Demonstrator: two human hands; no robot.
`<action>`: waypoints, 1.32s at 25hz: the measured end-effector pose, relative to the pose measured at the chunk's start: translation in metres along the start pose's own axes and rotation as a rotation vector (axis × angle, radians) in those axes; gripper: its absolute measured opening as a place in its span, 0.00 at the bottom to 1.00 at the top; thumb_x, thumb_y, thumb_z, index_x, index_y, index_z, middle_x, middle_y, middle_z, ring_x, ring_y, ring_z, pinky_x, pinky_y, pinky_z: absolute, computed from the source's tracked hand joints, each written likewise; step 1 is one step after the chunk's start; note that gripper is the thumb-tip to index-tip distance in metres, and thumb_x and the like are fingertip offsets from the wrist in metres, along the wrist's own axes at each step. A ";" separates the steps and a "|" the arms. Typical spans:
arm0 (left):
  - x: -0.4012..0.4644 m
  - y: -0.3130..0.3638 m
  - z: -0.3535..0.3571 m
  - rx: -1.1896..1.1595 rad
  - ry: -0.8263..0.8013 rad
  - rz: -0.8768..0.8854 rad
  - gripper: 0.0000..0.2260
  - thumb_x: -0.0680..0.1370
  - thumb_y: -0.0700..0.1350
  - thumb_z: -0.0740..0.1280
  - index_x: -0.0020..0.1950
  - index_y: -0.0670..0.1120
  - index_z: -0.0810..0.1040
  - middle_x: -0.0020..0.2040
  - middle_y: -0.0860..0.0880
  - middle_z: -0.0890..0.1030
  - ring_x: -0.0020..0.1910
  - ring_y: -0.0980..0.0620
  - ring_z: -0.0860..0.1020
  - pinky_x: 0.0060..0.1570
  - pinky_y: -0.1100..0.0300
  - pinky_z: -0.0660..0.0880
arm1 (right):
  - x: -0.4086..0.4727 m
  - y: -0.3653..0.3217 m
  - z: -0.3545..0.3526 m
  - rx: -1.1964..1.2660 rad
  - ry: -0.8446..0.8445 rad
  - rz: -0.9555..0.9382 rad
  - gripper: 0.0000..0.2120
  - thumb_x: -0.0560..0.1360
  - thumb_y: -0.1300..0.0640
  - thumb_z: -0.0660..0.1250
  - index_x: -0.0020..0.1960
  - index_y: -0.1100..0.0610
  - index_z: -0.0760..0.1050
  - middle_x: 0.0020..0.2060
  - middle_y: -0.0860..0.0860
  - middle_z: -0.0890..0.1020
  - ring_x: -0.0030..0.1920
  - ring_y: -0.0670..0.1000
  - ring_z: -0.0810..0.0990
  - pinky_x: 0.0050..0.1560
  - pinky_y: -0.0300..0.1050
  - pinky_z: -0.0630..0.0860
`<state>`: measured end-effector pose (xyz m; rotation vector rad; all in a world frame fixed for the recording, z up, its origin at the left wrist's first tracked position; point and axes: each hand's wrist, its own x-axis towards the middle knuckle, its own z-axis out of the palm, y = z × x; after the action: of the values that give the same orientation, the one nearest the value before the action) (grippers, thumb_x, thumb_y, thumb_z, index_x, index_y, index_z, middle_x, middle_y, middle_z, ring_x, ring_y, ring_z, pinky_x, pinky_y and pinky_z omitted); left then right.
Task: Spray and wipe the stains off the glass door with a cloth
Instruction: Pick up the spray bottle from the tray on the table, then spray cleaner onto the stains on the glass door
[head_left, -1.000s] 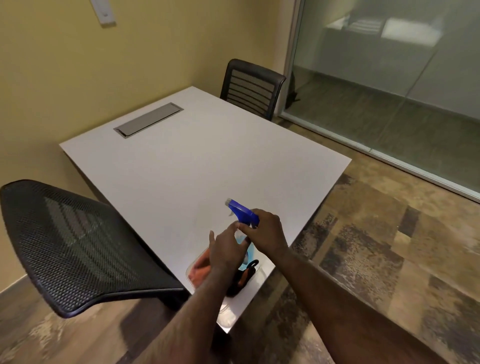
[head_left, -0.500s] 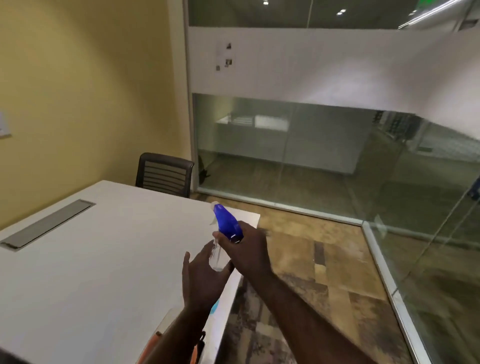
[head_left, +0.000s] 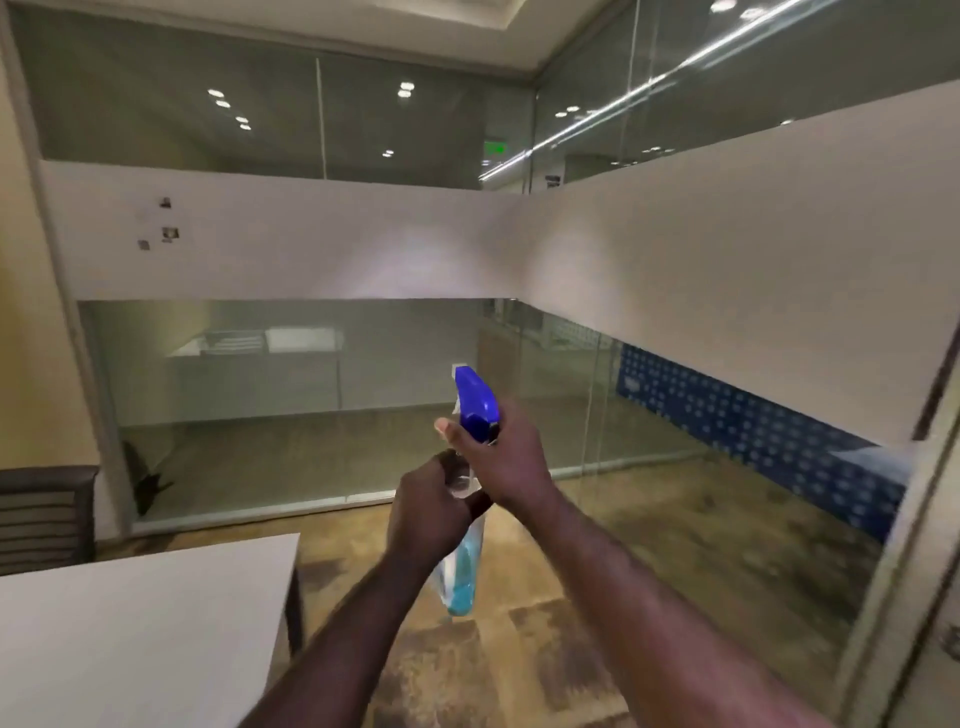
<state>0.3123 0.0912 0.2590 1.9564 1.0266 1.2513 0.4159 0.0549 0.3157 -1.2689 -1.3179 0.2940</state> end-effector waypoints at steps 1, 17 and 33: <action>0.004 0.017 0.021 -0.024 -0.062 0.035 0.19 0.68 0.48 0.78 0.57 0.50 0.80 0.49 0.56 0.85 0.49 0.60 0.83 0.50 0.58 0.79 | 0.002 0.002 -0.027 -0.021 0.032 0.009 0.15 0.67 0.41 0.73 0.45 0.49 0.74 0.40 0.49 0.79 0.39 0.45 0.79 0.42 0.43 0.77; -0.032 0.294 0.341 -0.322 -0.606 0.398 0.07 0.71 0.44 0.75 0.42 0.53 0.78 0.35 0.56 0.82 0.36 0.59 0.81 0.37 0.61 0.78 | -0.044 0.011 -0.432 -0.388 0.596 0.046 0.04 0.72 0.55 0.70 0.41 0.50 0.74 0.35 0.45 0.78 0.35 0.41 0.76 0.32 0.28 0.68; -0.059 0.420 0.529 -0.497 -1.045 0.631 0.10 0.65 0.48 0.79 0.39 0.51 0.80 0.34 0.58 0.83 0.33 0.63 0.81 0.31 0.68 0.75 | -0.070 0.015 -0.615 -0.870 1.120 0.082 0.13 0.71 0.55 0.66 0.31 0.50 0.65 0.29 0.48 0.71 0.29 0.44 0.68 0.30 0.38 0.62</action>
<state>0.9054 -0.2185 0.3657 2.1105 -0.4026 0.4717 0.9059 -0.3099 0.4171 -1.7751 -0.3640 -0.9330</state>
